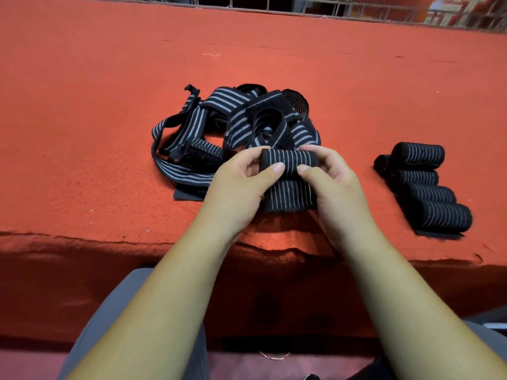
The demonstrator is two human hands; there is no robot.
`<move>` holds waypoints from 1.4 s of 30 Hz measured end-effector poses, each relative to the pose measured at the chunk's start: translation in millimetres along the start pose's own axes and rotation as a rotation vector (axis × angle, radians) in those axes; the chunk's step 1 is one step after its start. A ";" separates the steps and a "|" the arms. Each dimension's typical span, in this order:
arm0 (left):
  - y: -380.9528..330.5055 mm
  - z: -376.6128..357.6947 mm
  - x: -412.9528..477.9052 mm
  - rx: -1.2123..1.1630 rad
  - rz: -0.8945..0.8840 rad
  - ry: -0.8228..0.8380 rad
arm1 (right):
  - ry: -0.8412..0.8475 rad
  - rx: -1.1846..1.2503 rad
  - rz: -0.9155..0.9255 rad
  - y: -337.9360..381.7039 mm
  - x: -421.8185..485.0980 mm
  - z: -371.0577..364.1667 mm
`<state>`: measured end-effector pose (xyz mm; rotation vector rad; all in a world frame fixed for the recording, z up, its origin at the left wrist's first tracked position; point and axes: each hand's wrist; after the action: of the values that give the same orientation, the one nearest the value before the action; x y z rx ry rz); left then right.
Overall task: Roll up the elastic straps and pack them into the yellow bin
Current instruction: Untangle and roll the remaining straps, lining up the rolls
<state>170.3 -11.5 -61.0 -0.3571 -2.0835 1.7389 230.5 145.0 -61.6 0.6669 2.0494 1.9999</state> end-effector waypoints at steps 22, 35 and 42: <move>-11.7 -72.3 5.4 0.183 -0.066 0.048 | -0.084 -0.252 0.055 21.2 -1.1 44.8; -13.2 -106.6 16.4 0.220 -0.130 0.115 | -0.078 -0.350 0.004 47.1 7.5 106.1; -15.2 -124.6 27.2 0.194 -0.040 0.148 | -0.119 -0.433 0.056 53.6 12.7 134.5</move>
<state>204.1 106.8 -24.3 -0.3720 -1.7903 1.8140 288.7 270.0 -15.4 0.7329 1.4741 2.2686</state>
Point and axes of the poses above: each hand's wrist, its own x-axis towards the middle knuckle, its own z-axis out of the back of the hand, y = z × x
